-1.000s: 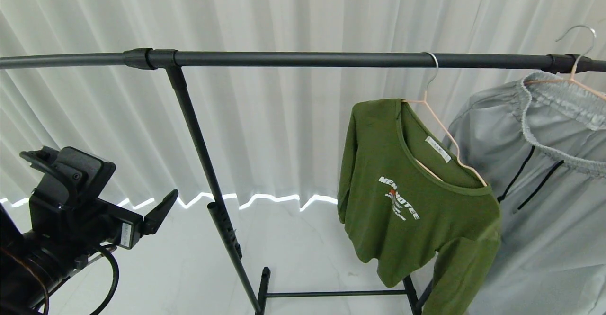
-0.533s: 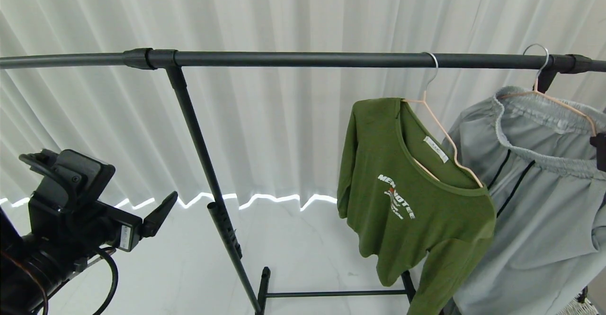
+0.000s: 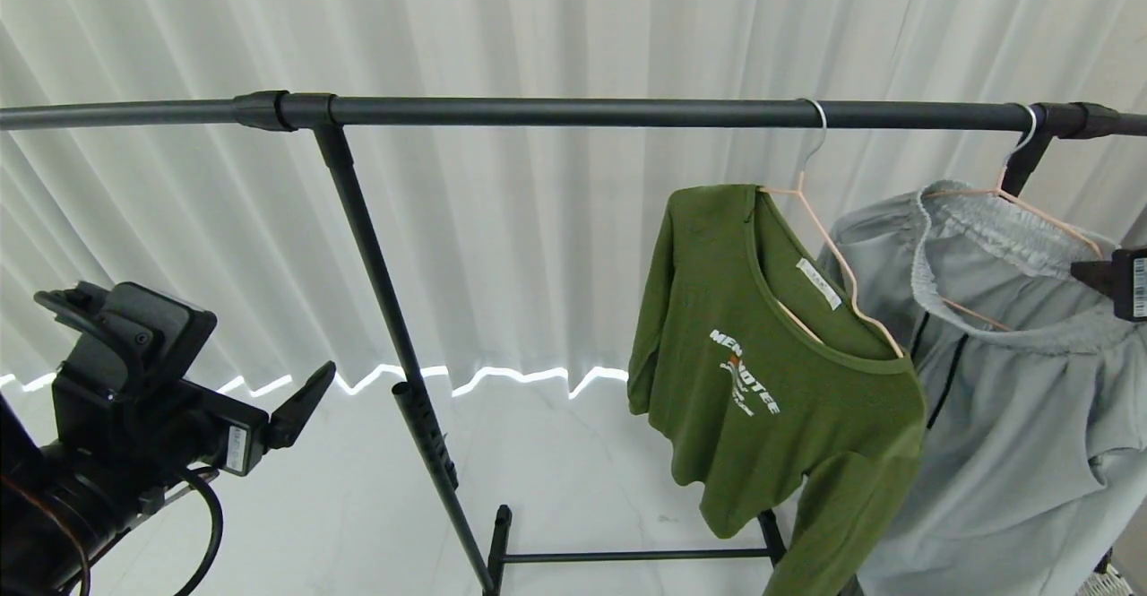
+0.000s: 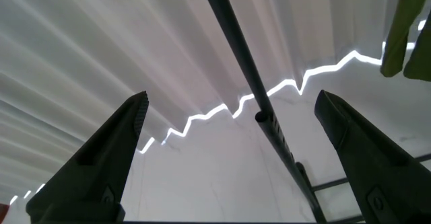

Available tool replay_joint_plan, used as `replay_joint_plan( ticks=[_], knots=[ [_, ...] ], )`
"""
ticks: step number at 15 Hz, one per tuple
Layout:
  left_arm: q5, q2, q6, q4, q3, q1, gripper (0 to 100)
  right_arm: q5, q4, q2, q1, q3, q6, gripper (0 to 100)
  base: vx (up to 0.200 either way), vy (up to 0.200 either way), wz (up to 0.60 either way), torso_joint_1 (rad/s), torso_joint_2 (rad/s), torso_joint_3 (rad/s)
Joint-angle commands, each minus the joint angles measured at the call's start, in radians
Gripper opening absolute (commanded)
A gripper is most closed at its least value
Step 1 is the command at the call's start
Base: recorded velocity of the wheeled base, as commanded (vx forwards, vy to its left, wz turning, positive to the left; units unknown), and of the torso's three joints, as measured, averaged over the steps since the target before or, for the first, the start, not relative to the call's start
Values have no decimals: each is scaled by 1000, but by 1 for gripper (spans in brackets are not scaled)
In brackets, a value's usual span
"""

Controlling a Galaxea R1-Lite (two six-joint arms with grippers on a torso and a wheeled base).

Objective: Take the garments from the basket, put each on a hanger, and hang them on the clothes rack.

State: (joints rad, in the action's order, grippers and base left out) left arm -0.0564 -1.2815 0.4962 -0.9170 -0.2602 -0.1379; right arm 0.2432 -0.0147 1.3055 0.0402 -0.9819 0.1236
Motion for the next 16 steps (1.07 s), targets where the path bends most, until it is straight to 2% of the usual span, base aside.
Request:
replay_joint_plan(
  ticks=[1, 6, 7, 10, 14, 16],
  knots=[
    [0, 1, -1, 0, -1, 0, 100, -1, -1, -32, 3, 9, -6, 100, 0, 0, 0, 0, 0, 0],
    [-2, 1, -1, -2, -7, 6, 100, -2, 1, -233, 69, 127, -24, 100, 0, 0, 0, 0, 0, 0],
    [-3, 14, -5, -2, -7, 37, 100, -15, 1, -344, 81, 190, -24, 100, 0, 0, 0, 0, 0, 0],
    [-3, 51, -10, -2, 13, 115, 100, -21, 10, -503, 81, 292, -18, 100, 0, 0, 0, 0, 0, 0],
    [-10, 126, -8, 0, 33, 165, 100, -13, 78, -689, 78, 427, 11, 100, -200, 0, 0, 6, 6, 5],
    [-37, 177, -5, 0, 59, 184, 100, -7, 108, -769, 69, 462, 11, 100, -200, 0, 0, -15, -2, 5]
  ],
)
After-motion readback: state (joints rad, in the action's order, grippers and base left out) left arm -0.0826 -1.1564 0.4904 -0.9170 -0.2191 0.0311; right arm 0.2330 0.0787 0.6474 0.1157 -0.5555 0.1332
